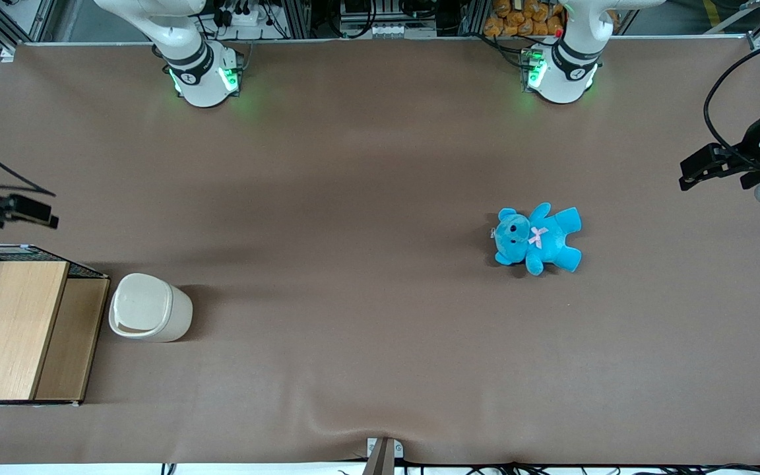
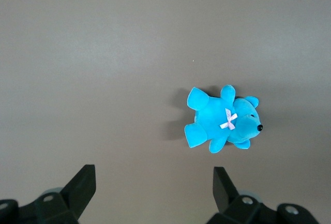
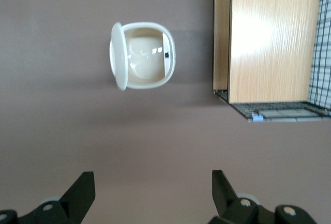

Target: Open trash can with right arm

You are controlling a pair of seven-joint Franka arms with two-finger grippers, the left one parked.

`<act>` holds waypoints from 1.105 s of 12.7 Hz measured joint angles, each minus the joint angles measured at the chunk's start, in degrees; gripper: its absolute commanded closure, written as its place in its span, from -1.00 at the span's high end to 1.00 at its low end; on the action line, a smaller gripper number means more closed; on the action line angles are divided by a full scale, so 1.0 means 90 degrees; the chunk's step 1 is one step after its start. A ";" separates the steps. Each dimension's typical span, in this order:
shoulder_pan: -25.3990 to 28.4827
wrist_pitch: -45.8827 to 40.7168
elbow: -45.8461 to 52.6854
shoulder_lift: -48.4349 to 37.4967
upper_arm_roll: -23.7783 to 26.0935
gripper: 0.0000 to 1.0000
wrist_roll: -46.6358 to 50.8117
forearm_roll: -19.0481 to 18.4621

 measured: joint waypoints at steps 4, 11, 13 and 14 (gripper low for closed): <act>-0.0003 -0.0627 -0.0001 -0.0612 0.0000 1.00 0.0088 0.0001; 0.0209 -0.1390 0.0142 -0.0877 0.0058 1.00 0.0909 0.0012; 0.0218 -0.1477 0.0334 -0.0924 0.0057 1.00 0.0910 0.0012; 0.0218 -0.1494 0.0398 -0.0940 0.0056 1.00 0.0910 0.0012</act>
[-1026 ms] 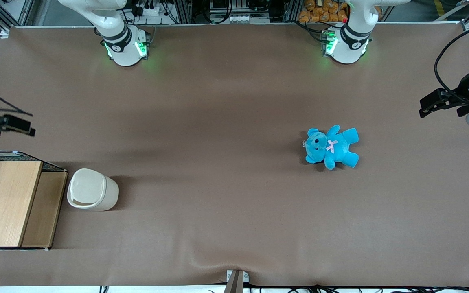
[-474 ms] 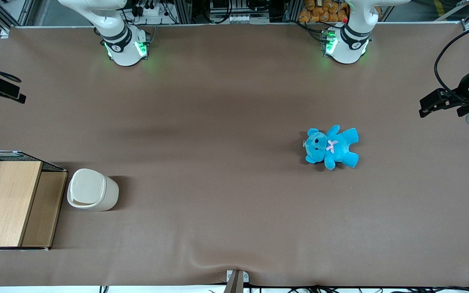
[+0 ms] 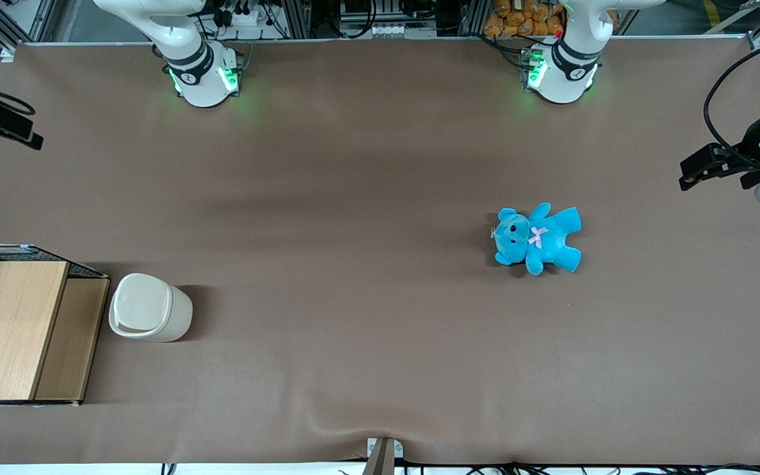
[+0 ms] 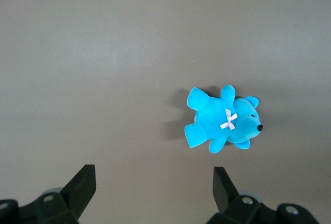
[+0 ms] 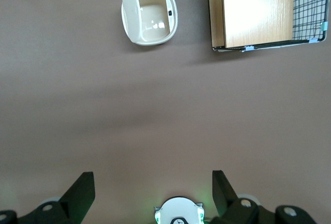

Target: Open trash can with right arm

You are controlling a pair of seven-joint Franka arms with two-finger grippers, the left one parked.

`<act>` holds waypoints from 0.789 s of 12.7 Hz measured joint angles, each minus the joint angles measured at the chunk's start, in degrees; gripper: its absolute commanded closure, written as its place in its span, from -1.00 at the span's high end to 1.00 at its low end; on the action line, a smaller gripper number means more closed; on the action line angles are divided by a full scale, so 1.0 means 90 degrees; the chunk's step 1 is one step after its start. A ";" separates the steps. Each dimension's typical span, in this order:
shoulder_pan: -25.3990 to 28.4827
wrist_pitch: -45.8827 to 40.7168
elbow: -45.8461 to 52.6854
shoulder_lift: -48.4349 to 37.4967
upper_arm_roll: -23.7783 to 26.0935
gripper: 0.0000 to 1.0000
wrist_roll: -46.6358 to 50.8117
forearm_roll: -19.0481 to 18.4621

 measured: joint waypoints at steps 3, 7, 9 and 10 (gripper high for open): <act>0.0000 -0.0006 0.0051 -0.0006 -0.0018 1.00 -0.0003 -0.0005; 0.0003 0.0009 0.0051 -0.0006 -0.0017 1.00 -0.0006 -0.0007; 0.0004 0.0029 0.0051 -0.0006 -0.0013 1.00 -0.0007 -0.0007; 0.0004 0.0034 0.0051 -0.0006 -0.0012 1.00 -0.0007 -0.0007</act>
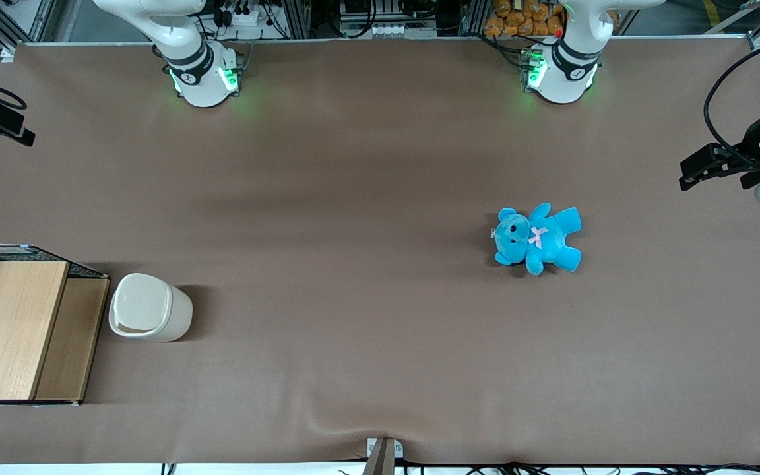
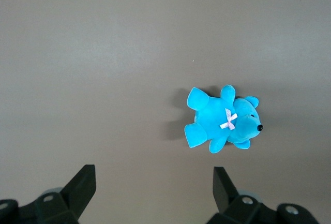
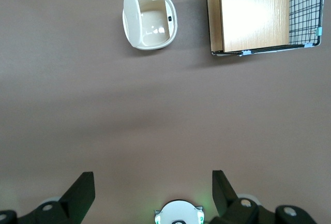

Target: Open trash can with right arm

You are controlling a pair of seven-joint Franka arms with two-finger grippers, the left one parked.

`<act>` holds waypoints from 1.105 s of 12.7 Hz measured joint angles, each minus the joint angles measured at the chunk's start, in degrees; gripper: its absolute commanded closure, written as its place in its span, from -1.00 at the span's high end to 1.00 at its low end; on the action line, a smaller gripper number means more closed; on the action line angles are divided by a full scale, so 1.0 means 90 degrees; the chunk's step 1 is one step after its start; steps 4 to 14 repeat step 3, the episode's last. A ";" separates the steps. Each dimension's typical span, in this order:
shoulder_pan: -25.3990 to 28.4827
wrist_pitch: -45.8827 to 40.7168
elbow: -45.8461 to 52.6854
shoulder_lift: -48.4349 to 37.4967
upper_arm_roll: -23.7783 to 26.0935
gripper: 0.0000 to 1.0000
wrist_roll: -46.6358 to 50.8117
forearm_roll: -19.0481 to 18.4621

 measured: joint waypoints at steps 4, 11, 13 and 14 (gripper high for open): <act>0.0000 0.0036 0.0000 0.0000 0.0000 1.00 0.0000 0.0000; 0.0000 0.0036 0.0000 0.0000 0.0000 1.00 0.0000 0.0000; 0.0000 0.0036 0.0000 0.0000 0.0000 1.00 0.0000 0.0000; 0.0000 0.0036 0.0000 0.0000 0.0000 1.00 0.0000 0.0000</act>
